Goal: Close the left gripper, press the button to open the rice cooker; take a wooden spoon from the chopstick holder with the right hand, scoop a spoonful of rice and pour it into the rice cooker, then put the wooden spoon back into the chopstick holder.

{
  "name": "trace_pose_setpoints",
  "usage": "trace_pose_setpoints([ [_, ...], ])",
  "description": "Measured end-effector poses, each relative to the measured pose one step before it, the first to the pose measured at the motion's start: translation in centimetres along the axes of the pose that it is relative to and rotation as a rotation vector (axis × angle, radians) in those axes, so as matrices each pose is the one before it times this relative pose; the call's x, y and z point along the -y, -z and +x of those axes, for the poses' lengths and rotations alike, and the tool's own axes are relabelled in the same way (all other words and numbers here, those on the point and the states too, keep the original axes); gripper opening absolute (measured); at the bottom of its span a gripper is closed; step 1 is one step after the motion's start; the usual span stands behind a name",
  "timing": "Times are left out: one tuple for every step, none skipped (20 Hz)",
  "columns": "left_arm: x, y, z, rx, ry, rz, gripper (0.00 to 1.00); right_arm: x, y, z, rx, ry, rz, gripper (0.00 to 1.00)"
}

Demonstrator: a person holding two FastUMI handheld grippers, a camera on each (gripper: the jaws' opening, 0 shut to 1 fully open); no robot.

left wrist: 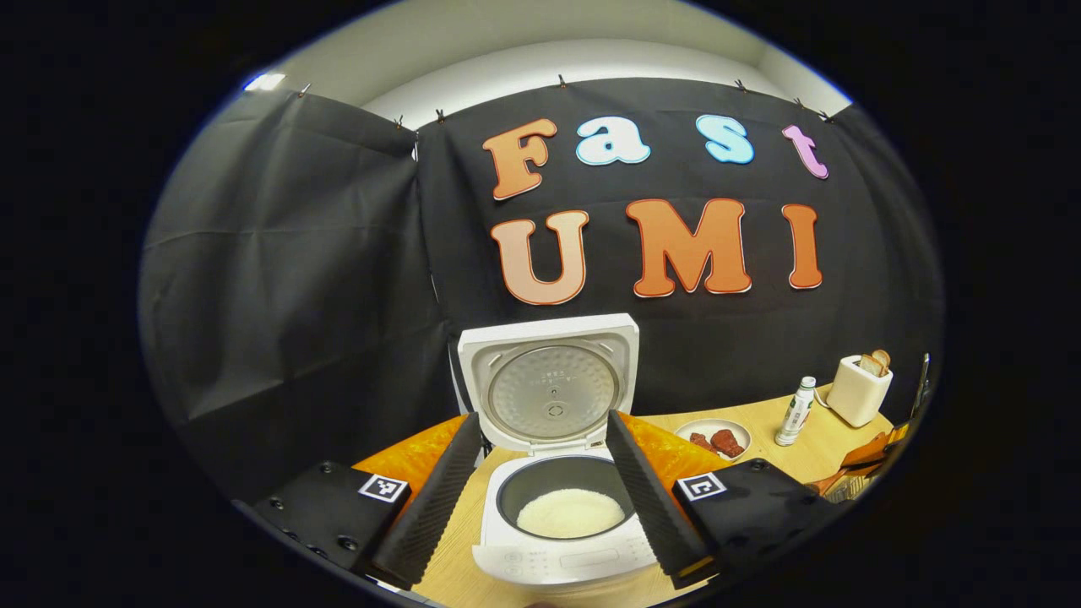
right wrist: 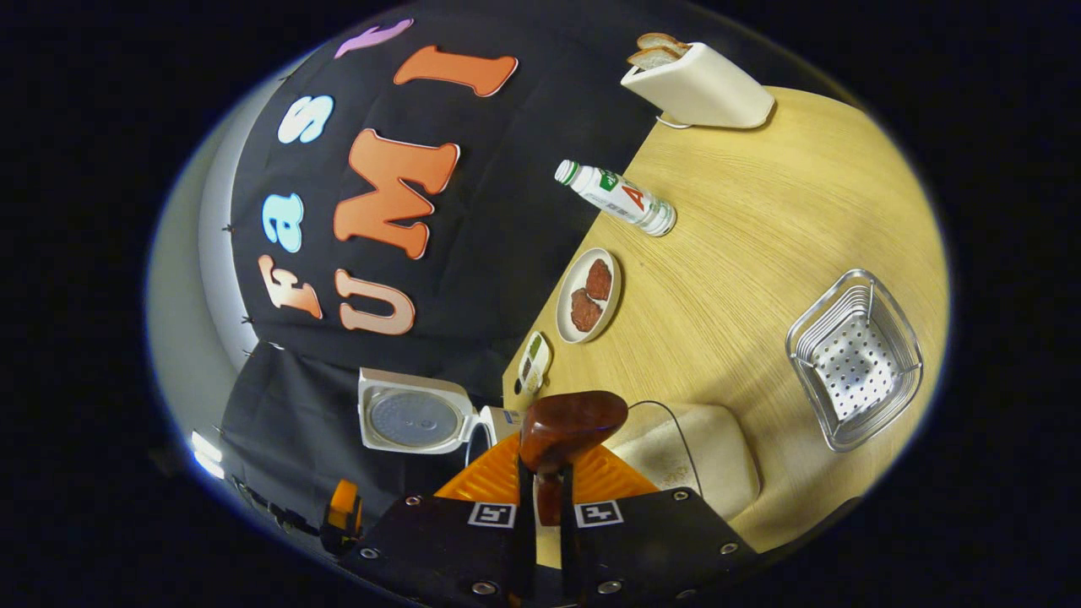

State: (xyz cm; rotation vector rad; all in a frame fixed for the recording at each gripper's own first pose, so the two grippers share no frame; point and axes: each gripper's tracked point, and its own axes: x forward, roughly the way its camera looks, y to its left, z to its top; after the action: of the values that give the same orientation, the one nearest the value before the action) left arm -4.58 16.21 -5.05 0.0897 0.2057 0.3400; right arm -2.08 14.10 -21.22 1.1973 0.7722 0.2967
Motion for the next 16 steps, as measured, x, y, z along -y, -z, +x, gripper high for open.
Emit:
trace_pose_setpoints([
  [0.070, -0.101, 0.023, 0.00305, 0.00204, -0.00056, 1.00, -0.825, -0.355, -0.194, 0.00861, -0.01890, 0.01217, 0.11],
  [0.009, -0.176, -0.005, 0.00393, 0.00149, 0.00010, 0.99, -0.816, -0.297, -0.041, 0.00500, -0.02109, 0.01086, 0.11],
  [0.023, -0.049, 0.074, 0.00222, 0.00132, 0.00033, 1.00, -0.807, -0.154, -0.274, 0.00286, -0.01868, 0.00808, 0.11],
  [-0.235, 0.085, -0.116, 0.00188, -0.00273, 0.00092, 1.00, -0.994, -0.172, -0.005, 0.00230, -0.02055, 0.00788, 0.11],
  [-0.181, -0.018, 0.066, 0.00042, -0.00324, -0.00134, 1.00, -0.796, -0.197, -0.036, 0.00040, -0.01519, 0.00922, 0.11],
  [-0.215, 0.149, -0.093, 0.00016, -0.00559, -0.00313, 1.00, -0.827, -0.122, 0.125, 0.00214, -0.01535, 0.00985, 0.11],
  [-0.266, 0.008, 0.041, -0.00133, -0.00694, -0.00574, 1.00, -0.820, 0.025, 0.002, 0.00242, -0.01409, 0.00732, 0.11],
  [-0.347, 0.260, 0.032, -0.00424, -0.00595, -0.00610, 1.00, -1.006, -0.089, 0.182, 0.00097, -0.01531, 0.01019, 0.11],
  [-0.419, 0.048, -0.032, -0.00114, -0.00827, -0.00724, 1.00, -0.837, 0.086, 0.064, -0.00373, -0.01057, 0.00812, 0.11],
  [-0.329, 0.176, 0.002, -0.00296, -0.00405, -0.00580, 1.00, -0.524, 0.253, 0.510, -0.01597, 0.00444, 0.02236, 0.11],
  [-0.497, 0.186, 0.049, -0.00067, -0.01136, -0.00264, 0.99, -0.617, 0.318, 0.274, -0.01120, 0.00028, 0.01333, 0.11],
  [-0.664, 0.254, -0.027, -0.00153, -0.01070, -0.00046, 1.00, -0.733, 0.179, 0.537, -0.00554, -0.00904, 0.00831, 0.11],
  [-0.902, 0.218, -0.069, -0.00044, -0.01854, -0.00006, 1.00, -0.911, 0.260, 0.605, -0.00938, -0.00946, 0.01238, 0.11],
  [-0.886, 0.276, -0.045, -0.00163, -0.01445, -0.00683, 1.00, -0.717, 0.164, 0.546, -0.00866, -0.00798, 0.00945, 0.11],
  [-0.833, 0.265, -0.059, -0.00383, -0.01353, -0.01064, 1.00, -0.826, 0.546, 0.545, -0.01124, -0.00600, 0.00111, 0.11],
  [-1.050, 0.328, -0.110, -0.00527, -0.01597, -0.00862, 1.00, -0.560, 0.333, 0.865, -0.01122, -0.00142, -0.00508, 0.11],
])
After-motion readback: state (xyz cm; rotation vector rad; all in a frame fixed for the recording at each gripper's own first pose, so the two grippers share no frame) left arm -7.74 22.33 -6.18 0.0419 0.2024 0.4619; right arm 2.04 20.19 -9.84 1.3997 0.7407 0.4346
